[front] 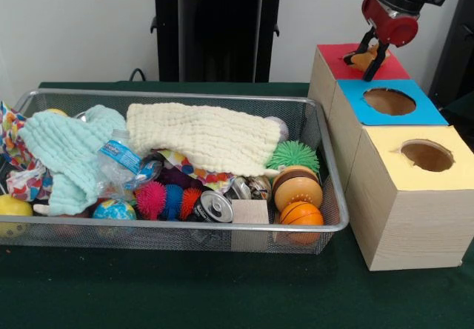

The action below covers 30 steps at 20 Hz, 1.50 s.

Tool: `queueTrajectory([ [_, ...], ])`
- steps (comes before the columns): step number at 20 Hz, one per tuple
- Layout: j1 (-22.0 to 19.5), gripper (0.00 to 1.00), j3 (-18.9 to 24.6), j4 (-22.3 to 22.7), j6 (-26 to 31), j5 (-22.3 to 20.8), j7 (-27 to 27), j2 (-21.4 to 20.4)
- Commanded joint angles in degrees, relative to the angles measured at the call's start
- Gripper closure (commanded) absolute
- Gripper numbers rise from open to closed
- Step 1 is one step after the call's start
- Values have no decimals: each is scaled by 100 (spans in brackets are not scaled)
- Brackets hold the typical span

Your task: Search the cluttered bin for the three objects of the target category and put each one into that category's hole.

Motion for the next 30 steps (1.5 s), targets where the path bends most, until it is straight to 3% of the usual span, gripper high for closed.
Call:
queueTrajectory([
  [1,-146,0,617,-550,-179,482,1578,86],
  [5,-233,0,796,-374,-531,540,1406,104],
  [11,-644,0,1576,76,-1881,725,1042,299],
  [15,-869,0,1897,274,-2391,628,957,300],
  [21,-1076,0,2095,465,-2702,394,915,106],
  [23,-1143,0,2184,608,-3023,254,958,-34],
  [25,-1198,0,2233,705,-3795,-18,1266,-109],
  [27,-1245,0,2271,821,-4183,-203,1454,-231],
  [30,-1059,0,2022,889,-4269,-183,1588,-264],
])
